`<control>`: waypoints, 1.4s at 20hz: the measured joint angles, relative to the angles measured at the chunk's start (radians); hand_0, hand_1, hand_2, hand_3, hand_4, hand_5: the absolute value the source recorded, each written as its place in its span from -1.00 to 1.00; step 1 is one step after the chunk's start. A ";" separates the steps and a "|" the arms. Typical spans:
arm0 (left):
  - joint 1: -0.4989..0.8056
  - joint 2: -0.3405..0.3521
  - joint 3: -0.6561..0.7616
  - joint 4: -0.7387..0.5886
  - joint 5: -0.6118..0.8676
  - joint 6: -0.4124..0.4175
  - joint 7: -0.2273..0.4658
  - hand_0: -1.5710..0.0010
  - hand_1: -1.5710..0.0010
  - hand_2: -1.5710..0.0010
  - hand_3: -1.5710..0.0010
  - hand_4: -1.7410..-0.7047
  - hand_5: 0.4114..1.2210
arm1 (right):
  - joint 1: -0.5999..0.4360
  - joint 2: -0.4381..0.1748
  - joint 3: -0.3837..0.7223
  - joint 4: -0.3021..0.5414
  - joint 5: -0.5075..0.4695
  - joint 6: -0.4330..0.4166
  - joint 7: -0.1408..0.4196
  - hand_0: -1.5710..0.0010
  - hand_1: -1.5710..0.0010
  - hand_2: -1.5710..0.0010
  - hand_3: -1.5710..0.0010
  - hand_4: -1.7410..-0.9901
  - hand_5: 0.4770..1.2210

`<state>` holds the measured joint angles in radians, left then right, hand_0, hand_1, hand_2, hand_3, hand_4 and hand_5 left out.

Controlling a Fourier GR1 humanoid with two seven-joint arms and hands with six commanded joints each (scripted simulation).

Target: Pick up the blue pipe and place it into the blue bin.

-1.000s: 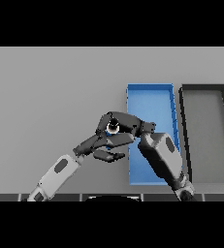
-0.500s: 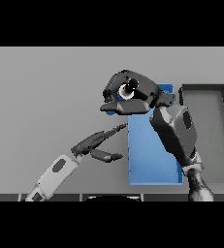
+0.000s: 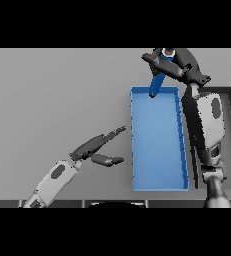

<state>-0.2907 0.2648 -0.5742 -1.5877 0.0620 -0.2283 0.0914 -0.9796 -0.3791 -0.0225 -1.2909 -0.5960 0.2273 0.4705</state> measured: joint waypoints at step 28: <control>-0.002 -0.010 -0.014 -0.018 -0.011 0.008 0.018 1.00 1.00 1.00 1.00 0.76 -0.85 | 0.300 -0.381 0.741 0.041 -0.247 -0.296 0.135 0.80 0.81 0.82 0.89 0.45 0.23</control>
<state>-0.2929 0.2547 -0.5884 -1.6057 0.0514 -0.2200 0.1091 -0.6795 -0.7601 0.7187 -1.2498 -0.8433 -0.0683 0.6053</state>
